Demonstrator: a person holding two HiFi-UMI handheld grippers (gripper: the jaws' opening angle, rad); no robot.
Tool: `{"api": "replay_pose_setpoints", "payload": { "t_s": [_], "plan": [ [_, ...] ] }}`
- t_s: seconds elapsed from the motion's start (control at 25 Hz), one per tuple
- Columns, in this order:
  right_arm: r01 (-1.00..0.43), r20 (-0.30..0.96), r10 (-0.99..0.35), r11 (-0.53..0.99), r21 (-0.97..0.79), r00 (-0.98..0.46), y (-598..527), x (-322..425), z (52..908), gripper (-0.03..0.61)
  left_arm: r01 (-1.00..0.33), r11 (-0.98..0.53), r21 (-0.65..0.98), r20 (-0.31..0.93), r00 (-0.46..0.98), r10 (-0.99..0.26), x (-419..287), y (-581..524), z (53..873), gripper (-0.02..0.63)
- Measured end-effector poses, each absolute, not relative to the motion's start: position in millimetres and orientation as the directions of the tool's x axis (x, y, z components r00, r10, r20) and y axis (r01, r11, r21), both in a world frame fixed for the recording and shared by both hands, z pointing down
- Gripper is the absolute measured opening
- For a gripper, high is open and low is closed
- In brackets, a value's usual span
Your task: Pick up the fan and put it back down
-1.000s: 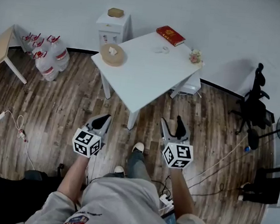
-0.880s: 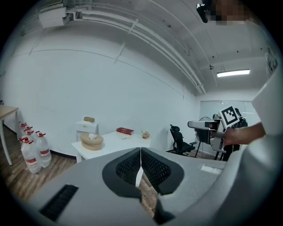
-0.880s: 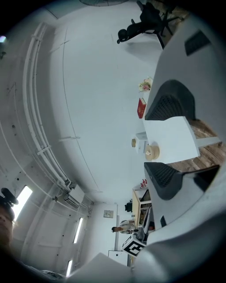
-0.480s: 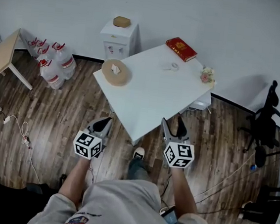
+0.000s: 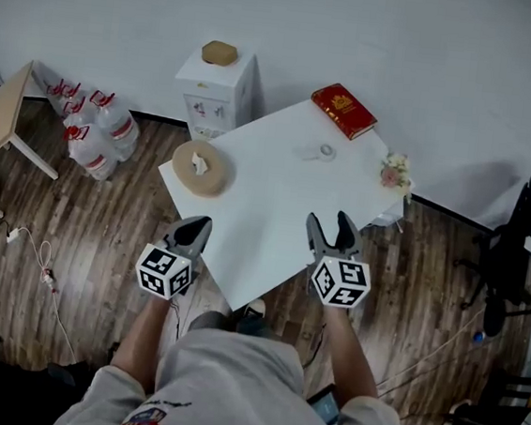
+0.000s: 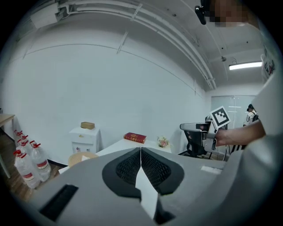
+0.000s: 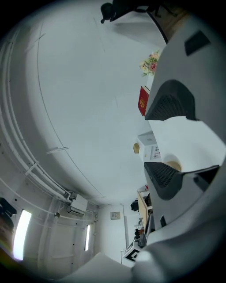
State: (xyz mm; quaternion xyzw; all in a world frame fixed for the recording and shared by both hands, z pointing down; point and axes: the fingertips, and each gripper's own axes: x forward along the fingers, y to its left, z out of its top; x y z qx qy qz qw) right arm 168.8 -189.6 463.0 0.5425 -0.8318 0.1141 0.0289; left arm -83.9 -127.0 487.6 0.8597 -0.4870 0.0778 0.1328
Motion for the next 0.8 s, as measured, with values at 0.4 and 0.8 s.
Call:
{"api": "replay_pose_setpoints", "payload": {
  "t_s": [0.4,0.8],
  "plan": [
    [-0.908,0.285,-0.866,0.359,-0.216,-0.410,-277.9,162.4,517.0,0.281,-0.832,-0.521,0.193,0.296,0.555,-0.777,-71.7,-216.1,518.8,0.005],
    [-0.934,0.444,-0.842,0.175,-0.313,-0.306,-375.5,163.5,595.2,0.295,-0.772,-0.580,0.260,0.332,0.635,-0.697,-69.4,-301.4,558.4,0.005]
  ]
}}
